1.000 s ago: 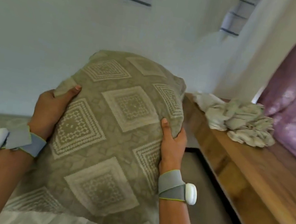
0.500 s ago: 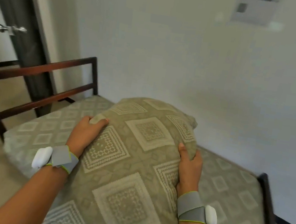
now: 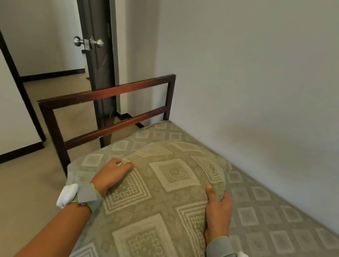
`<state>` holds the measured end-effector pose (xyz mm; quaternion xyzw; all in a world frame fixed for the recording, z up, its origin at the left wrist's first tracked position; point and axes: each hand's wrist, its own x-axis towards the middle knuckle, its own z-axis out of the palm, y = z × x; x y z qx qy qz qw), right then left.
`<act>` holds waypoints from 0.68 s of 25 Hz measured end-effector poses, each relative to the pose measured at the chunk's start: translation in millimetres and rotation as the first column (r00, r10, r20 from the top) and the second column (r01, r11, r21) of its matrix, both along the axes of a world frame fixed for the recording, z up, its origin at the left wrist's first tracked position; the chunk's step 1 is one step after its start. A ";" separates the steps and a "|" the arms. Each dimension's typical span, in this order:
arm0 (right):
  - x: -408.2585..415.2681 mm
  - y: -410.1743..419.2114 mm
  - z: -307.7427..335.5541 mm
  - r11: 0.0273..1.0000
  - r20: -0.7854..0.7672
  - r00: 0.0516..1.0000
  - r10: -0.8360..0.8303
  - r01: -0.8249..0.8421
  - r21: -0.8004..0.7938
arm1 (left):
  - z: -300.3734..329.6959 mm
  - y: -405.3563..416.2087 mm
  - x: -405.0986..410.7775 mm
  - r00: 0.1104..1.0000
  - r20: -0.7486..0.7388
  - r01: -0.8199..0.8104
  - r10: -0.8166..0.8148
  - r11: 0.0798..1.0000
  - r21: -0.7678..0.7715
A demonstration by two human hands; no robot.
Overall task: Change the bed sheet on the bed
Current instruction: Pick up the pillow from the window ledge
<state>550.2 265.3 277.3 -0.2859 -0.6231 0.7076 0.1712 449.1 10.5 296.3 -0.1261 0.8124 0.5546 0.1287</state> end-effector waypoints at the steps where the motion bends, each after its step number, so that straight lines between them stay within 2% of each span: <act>1: -19.0 -12.3 -3.8 1.000 0.012 1.000 0.008 -0.009 0.002 | -5.3 -12.3 -23.4 1.000 0.011 0.008 -0.008 1.000 -0.005; 7: -151.4 -81.9 -61.2 0.996 0.153 0.986 -0.069 0.059 0.068 | -64.9 -79.0 -173.0 0.985 0.164 0.067 -0.063 0.998 -0.019; 11: -261.0 -140.3 -100.2 0.991 0.273 0.953 -0.135 0.124 0.059 | -100.3 -123.0 -302.1 0.960 0.250 0.162 -0.129 0.980 -0.113; 14: -324.9 -161.6 -109.7 0.987 0.344 0.925 -0.162 0.152 0.057 | -110.0 -128.5 -369.3 0.956 0.237 0.218 -0.173 0.960 -0.176; 17: -387.5 -165.7 -117.3 0.970 0.356 0.904 -0.235 0.192 0.150 | -115.7 -121.1 -435.1 0.953 0.200 0.268 -0.226 0.938 -0.221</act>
